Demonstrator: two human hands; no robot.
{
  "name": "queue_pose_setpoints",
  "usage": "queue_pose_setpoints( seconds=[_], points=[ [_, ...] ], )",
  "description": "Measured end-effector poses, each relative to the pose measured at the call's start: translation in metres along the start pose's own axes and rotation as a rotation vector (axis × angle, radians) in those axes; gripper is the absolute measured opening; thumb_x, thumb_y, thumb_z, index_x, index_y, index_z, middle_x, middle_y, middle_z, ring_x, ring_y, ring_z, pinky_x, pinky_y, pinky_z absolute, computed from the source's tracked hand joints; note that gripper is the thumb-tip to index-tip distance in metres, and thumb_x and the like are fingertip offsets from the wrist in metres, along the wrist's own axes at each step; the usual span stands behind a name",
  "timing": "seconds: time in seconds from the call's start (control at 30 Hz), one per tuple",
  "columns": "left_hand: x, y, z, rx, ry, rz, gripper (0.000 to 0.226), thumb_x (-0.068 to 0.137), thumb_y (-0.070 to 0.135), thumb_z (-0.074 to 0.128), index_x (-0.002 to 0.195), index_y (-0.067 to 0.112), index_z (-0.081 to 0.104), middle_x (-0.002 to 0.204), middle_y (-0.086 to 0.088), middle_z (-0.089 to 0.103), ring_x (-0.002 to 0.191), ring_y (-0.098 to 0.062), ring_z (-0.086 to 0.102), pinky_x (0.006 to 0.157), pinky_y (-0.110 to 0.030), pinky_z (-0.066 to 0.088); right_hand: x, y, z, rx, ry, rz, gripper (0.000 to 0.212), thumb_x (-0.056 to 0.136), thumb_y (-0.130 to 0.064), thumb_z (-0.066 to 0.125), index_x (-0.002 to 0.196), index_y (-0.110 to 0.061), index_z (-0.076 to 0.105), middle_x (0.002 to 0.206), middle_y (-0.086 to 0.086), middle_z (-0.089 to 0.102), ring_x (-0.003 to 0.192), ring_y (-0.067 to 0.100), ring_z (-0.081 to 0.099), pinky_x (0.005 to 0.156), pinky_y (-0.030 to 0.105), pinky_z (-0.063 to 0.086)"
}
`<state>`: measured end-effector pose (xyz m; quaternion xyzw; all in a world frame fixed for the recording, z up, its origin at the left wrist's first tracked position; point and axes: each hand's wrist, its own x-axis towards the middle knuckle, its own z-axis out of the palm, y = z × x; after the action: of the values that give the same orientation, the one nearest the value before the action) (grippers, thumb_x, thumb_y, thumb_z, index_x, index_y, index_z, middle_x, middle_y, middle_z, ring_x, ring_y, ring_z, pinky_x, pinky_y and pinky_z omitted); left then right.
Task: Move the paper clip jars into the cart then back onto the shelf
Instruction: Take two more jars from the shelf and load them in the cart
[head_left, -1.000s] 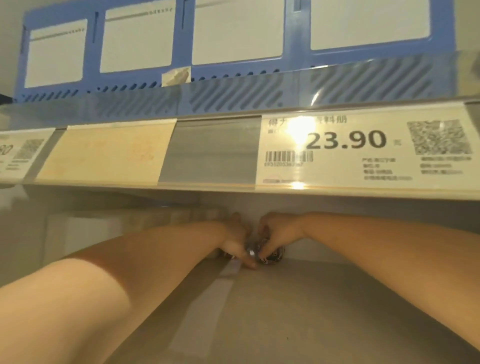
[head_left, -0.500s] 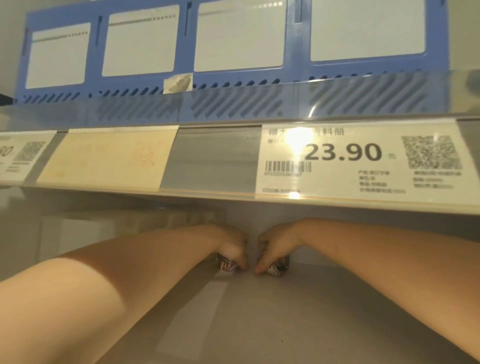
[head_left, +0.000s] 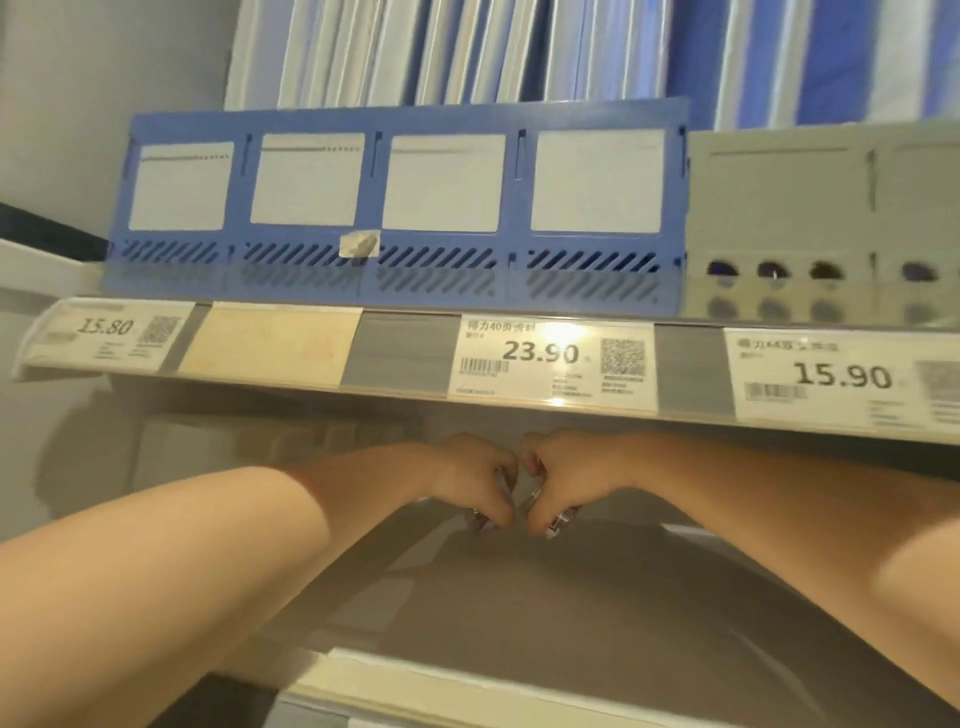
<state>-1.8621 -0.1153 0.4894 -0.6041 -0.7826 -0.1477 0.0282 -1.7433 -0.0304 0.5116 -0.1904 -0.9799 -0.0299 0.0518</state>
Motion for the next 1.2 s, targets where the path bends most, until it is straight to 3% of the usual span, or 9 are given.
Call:
queue_pose_setpoints(
  seconds=[0.1, 0.37, 0.5, 0.57, 0.7, 0.87, 1.03, 1.13, 1.2],
  points=[
    [-0.022, 0.018, -0.005, 0.007, 0.101, 0.007, 0.035, 0.072, 0.03, 0.072, 0.104, 0.024, 0.06, 0.086, 0.01, 0.058, 0.07, -0.003, 0.053, 0.054, -0.016, 0.039, -0.024, 0.004, 0.003, 0.06, 0.096, 0.026, 0.047, 0.06, -0.04, 0.077, 0.088, -0.026, 0.042, 0.089, -0.001, 0.062, 0.072, 0.013, 0.055, 0.059, 0.027, 0.041],
    [-0.108, 0.06, -0.011, -0.017, 0.188, 0.056, 0.036, 0.076, 0.042, 0.069, 0.109, 0.03, 0.064, 0.089, 0.015, 0.057, 0.087, -0.004, 0.053, 0.067, -0.01, 0.037, -0.117, -0.032, 0.009, 0.183, 0.216, 0.051, 0.043, 0.068, -0.03, 0.073, 0.097, -0.025, 0.041, 0.085, -0.005, 0.057, 0.067, 0.007, 0.048, 0.053, 0.024, 0.035],
    [-0.157, 0.086, -0.018, -0.146, 0.216, 0.078, 0.034, 0.071, 0.045, 0.074, 0.1, 0.03, 0.066, 0.083, 0.014, 0.068, 0.074, 0.006, 0.058, 0.063, -0.009, 0.043, -0.176, -0.063, 0.002, 0.267, 0.213, 0.134, 0.035, 0.073, -0.026, 0.071, 0.102, -0.019, 0.053, 0.09, 0.0, 0.062, 0.075, 0.015, 0.056, 0.063, 0.024, 0.047],
    [-0.188, 0.102, -0.021, -0.182, 0.264, 0.142, 0.031, 0.069, 0.044, 0.077, 0.095, 0.032, 0.066, 0.083, 0.014, 0.065, 0.069, 0.008, 0.054, 0.056, -0.005, 0.038, -0.206, -0.079, 0.002, 0.348, 0.274, 0.111, 0.044, 0.072, -0.02, 0.074, 0.108, -0.018, 0.049, 0.097, 0.0, 0.06, 0.076, 0.013, 0.06, 0.062, 0.023, 0.054],
    [-0.257, 0.131, -0.022, -0.231, 0.288, 0.272, 0.039, 0.068, 0.04, 0.078, 0.103, 0.026, 0.069, 0.082, 0.012, 0.058, 0.07, 0.005, 0.053, 0.059, -0.005, 0.041, -0.278, -0.114, 0.003, 0.365, 0.324, 0.143, 0.049, 0.071, -0.02, 0.077, 0.108, -0.021, 0.046, 0.108, 0.003, 0.059, 0.089, 0.018, 0.063, 0.076, 0.034, 0.057],
    [-0.339, 0.169, -0.021, -0.279, 0.238, 0.374, 0.035, 0.071, 0.036, 0.078, 0.102, 0.025, 0.068, 0.084, 0.014, 0.054, 0.066, 0.008, 0.055, 0.055, -0.001, 0.04, -0.369, -0.164, 0.011, 0.361, 0.379, 0.251, 0.05, 0.072, -0.025, 0.077, 0.111, -0.024, 0.045, 0.108, -0.001, 0.057, 0.084, 0.009, 0.057, 0.058, 0.012, 0.046],
    [-0.409, 0.22, -0.019, -0.335, 0.182, 0.439, 0.036, 0.073, 0.042, 0.074, 0.106, 0.031, 0.064, 0.103, 0.011, 0.052, 0.093, -0.006, 0.052, 0.079, -0.019, 0.039, -0.481, -0.199, 0.011, 0.375, 0.424, 0.402, 0.048, 0.072, -0.033, 0.077, 0.107, -0.03, 0.045, 0.101, -0.006, 0.054, 0.079, 0.005, 0.056, 0.055, 0.015, 0.043],
    [-0.449, 0.255, -0.013, -0.429, 0.175, 0.509, 0.036, 0.072, 0.041, 0.074, 0.105, 0.035, 0.062, 0.104, 0.016, 0.057, 0.094, -0.003, 0.054, 0.081, -0.018, 0.04, -0.558, -0.215, 0.01, 0.344, 0.494, 0.489, 0.045, 0.071, -0.034, 0.079, 0.102, -0.03, 0.046, 0.097, -0.01, 0.052, 0.076, 0.003, 0.053, 0.056, 0.016, 0.043],
    [-0.476, 0.282, -0.008, -0.508, 0.151, 0.57, 0.033, 0.071, 0.04, 0.074, 0.1, 0.039, 0.06, 0.098, 0.024, 0.056, 0.086, 0.007, 0.055, 0.072, -0.008, 0.04, -0.611, -0.226, 0.009, 0.299, 0.53, 0.55, 0.044, 0.071, -0.038, 0.078, 0.1, -0.032, 0.045, 0.096, -0.013, 0.052, 0.078, 0.001, 0.053, 0.059, 0.017, 0.042]
  ],
)
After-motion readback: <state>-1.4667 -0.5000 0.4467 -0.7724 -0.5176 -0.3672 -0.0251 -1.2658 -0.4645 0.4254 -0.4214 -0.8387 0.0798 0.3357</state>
